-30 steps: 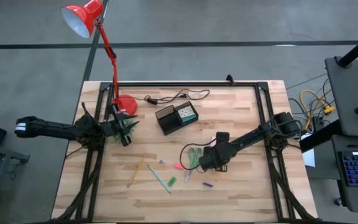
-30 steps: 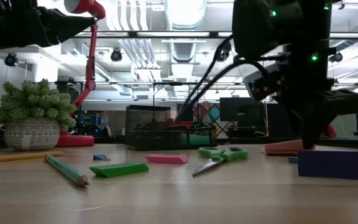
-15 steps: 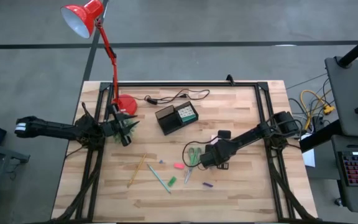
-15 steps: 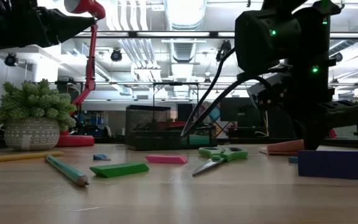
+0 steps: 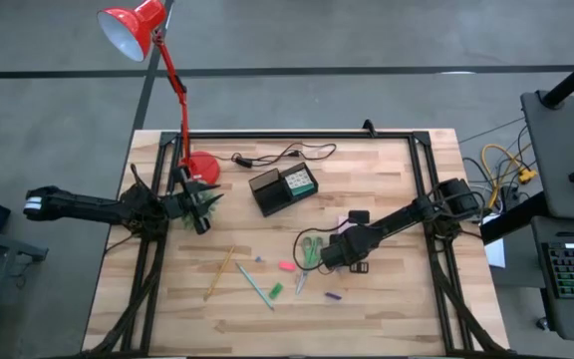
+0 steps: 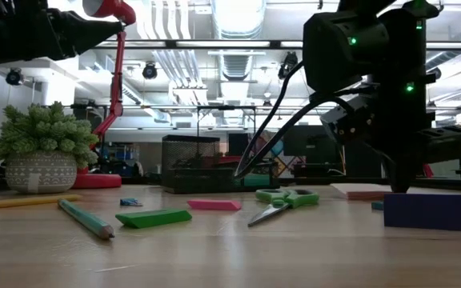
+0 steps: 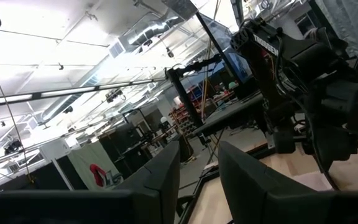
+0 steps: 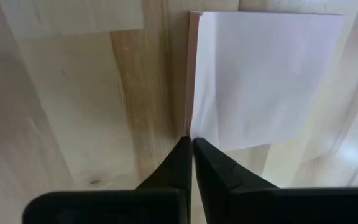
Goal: Pick and place office supplies into organizer
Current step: Put the pink sticky note into the black desk organizer
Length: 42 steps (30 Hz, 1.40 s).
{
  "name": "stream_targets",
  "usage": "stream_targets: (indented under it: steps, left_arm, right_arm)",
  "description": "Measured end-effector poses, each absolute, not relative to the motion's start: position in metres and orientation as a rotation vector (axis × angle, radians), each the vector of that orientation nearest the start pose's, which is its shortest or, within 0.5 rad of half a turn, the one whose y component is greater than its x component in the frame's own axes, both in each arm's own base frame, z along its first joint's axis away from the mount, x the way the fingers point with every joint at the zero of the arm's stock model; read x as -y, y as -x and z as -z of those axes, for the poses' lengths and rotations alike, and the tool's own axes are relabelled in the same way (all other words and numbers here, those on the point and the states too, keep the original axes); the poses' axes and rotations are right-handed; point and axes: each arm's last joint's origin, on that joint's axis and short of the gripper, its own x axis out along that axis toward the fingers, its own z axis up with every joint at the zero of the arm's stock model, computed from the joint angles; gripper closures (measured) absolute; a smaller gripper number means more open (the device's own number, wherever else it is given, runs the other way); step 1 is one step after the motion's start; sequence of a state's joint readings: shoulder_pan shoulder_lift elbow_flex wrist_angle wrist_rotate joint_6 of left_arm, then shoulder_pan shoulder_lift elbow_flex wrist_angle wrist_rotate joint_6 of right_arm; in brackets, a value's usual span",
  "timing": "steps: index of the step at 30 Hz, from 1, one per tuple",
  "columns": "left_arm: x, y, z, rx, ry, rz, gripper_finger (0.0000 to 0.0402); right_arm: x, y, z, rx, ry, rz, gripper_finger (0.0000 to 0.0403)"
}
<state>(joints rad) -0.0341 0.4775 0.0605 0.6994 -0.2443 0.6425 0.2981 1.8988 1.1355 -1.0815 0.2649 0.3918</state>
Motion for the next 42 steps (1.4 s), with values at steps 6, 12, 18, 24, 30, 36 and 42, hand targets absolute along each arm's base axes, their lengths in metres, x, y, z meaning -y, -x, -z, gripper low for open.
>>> stream_targets:
  steps: [6, 12, 18, 24, 30, 36, 42]
  left_arm:
    - [-0.003, -0.126, -0.207, 0.203, -0.597, -0.291, 0.0306]
    - [-0.003, -0.126, -0.207, 0.203, -0.597, -0.291, 0.0306]
    - [-0.003, -0.126, -0.207, 0.204, -0.597, -0.291, 0.0306]
    - [-0.003, -0.126, -0.207, 0.204, -0.597, -0.291, 0.0306]
    - [-0.003, -0.126, -0.207, 0.205, -0.597, -0.291, 0.0306]
    - [-0.003, -0.126, -0.207, 0.204, -0.597, -0.291, 0.0306]
    - [-0.003, -0.126, -0.207, 0.203, -0.598, -0.291, 0.0306]
  right_arm:
    - [-0.080, -0.286, -0.138, -1.717, 0.232, 0.312, 0.0394]
    - [-0.079, -0.285, -0.149, -1.676, 0.234, 0.312, 0.0394]
    - [-0.078, -0.286, -0.168, -1.592, 0.257, 0.320, 0.0395]
    - [-0.078, -0.291, -0.191, -1.502, 0.333, 0.291, 0.0395]
    - [-0.078, -0.296, -0.213, -1.418, 0.381, 0.284, 0.0395]
    - [-0.079, -0.300, -0.219, -1.396, 0.378, 0.276, 0.0395]
    - [-0.079, -0.300, -0.219, -1.384, 0.324, 0.301, 0.0394]
